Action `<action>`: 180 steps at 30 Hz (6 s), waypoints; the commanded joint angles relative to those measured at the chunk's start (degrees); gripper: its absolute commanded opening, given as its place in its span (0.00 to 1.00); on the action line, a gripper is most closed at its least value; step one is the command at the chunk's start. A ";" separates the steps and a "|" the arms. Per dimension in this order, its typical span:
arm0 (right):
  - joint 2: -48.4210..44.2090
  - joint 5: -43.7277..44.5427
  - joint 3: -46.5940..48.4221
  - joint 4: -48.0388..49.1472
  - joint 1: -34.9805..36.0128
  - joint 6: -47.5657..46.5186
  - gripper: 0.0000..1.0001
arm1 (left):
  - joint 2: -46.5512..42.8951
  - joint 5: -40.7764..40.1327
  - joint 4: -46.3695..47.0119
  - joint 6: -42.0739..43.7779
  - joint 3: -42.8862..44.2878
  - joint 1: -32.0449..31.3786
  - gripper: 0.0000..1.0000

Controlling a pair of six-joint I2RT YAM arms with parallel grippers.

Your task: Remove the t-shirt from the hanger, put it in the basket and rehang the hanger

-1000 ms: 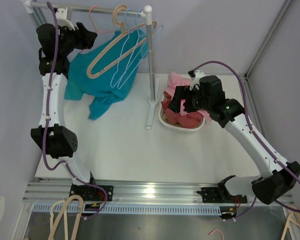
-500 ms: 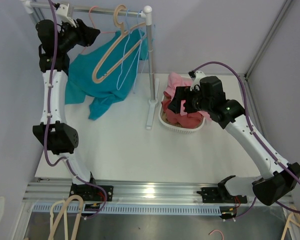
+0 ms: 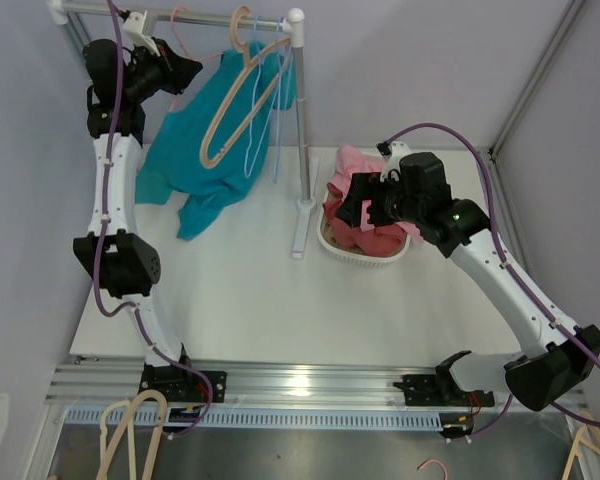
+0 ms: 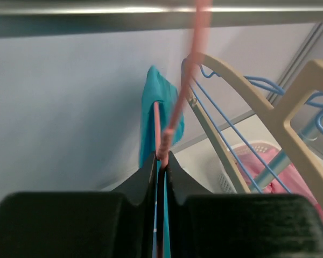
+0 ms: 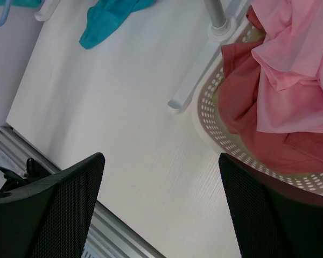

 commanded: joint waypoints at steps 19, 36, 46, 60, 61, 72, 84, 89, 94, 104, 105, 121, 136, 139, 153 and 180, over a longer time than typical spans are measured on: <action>-1.29 -0.22 -0.32 1.21 1.44 1.16 0.92 | -9.64 -15.28 -0.69 0.65 0.94 -3.97 0.01; -3.84 -0.05 -2.16 1.56 2.94 1.43 0.92 | -22.22 -38.84 1.34 7.51 -13.22 -11.79 0.01; -4.37 -0.22 -1.47 2.35 4.69 1.25 0.92 | -28.71 -61.34 -1.84 6.81 -23.13 -16.89 0.01; -2.87 -2.16 -1.37 9.55 16.64 -5.69 0.94 | -40.24 -88.94 -14.56 2.15 -29.22 -24.71 0.01; -2.70 -2.42 -1.64 10.60 17.69 -5.95 0.94 | -40.24 -90.78 -15.36 2.07 -28.69 -25.67 0.01; 1.87 2.32 -2.61 30.73 39.31 -11.67 0.94 | -41.91 -105.65 -20.73 0.58 -31.67 -30.78 0.01; 14.07 6.36 2.23 40.58 42.22 -14.83 0.89 | -42.08 -102.32 -27.05 -2.06 -28.95 -31.49 0.01; 18.57 9.27 5.12 42.61 42.40 -15.18 0.83 | -43.67 -99.59 -28.46 -3.03 -30.09 -31.92 0.01; 21.04 10.94 8.12 38.92 42.75 -15.01 0.04 | -43.31 -99.50 -26.90 -2.07 -30.96 -31.92 0.01; 9.80 16.13 -2.95 36.28 48.20 -11.59 0.00 | -35.06 -99.94 -24.17 -0.93 -26.14 -31.75 0.01; 9.09 16.56 -3.83 36.02 48.72 -10.19 0.00 | -33.14 -100.20 -23.38 -0.66 -25.61 -31.66 0.01; 12.85 18.76 -11.32 37.86 51.55 -5.77 0.00 | -24.06 -92.92 -37.50 -3.81 -3.11 -30.69 0.01; 16.37 15.17 5.83 27.41 31.34 -12.12 0.00 | -57.61 -68.84 -60.63 -15.95 -27.36 -35.79 0.01; 16.47 14.80 6.10 25.20 30.36 -11.23 0.00 | -60.44 -70.75 -63.96 -15.52 -25.71 -35.70 0.01; 2.66 29.22 19.88 21.59 27.73 -18.17 0.00 | -56.68 -65.75 -45.63 -9.97 -30.78 -20.51 0.01; 30.61 27.55 67.18 37.42 2.60 -27.41 0.00 | -42.35 -67.60 -9.32 -2.68 -34.22 -17.60 0.01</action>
